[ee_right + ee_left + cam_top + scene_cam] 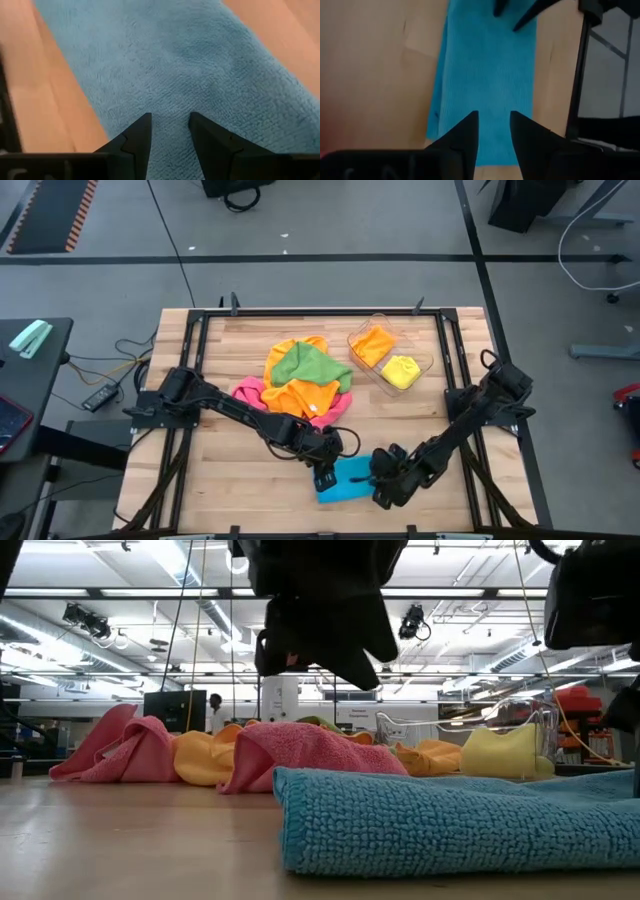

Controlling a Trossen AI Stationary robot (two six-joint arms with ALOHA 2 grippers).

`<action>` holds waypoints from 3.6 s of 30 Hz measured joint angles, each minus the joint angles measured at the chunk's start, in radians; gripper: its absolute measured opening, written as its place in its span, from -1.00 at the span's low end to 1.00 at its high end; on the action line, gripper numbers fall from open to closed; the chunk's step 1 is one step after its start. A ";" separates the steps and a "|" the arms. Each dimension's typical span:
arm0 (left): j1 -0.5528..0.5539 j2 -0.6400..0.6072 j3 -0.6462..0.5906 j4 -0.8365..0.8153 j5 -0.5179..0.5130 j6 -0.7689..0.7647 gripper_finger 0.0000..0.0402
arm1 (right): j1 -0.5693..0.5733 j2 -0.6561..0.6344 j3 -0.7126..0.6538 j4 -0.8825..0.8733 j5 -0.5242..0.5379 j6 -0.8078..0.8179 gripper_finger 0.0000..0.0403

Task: Fold microfiber towels
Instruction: Fold the blue towel

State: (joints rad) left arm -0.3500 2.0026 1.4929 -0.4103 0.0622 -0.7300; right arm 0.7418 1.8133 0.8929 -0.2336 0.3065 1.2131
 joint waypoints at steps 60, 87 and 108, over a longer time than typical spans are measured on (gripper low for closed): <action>-0.119 0.153 0.001 0.148 -0.239 1.502 0.02 | 0.110 -0.230 0.000 -0.019 0.013 -0.713 -0.27; -0.118 0.207 0.000 0.249 -0.059 1.433 -0.93 | 0.103 -0.230 0.000 0.049 0.061 -0.650 -0.27; -0.026 0.096 0.000 0.266 0.076 0.326 -0.98 | 0.078 -0.230 0.078 0.040 0.060 -0.471 -0.07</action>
State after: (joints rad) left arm -0.3762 2.0983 1.4925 -0.1440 0.1378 -0.4039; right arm 0.8197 1.5829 0.9712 -0.1932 0.3660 0.7422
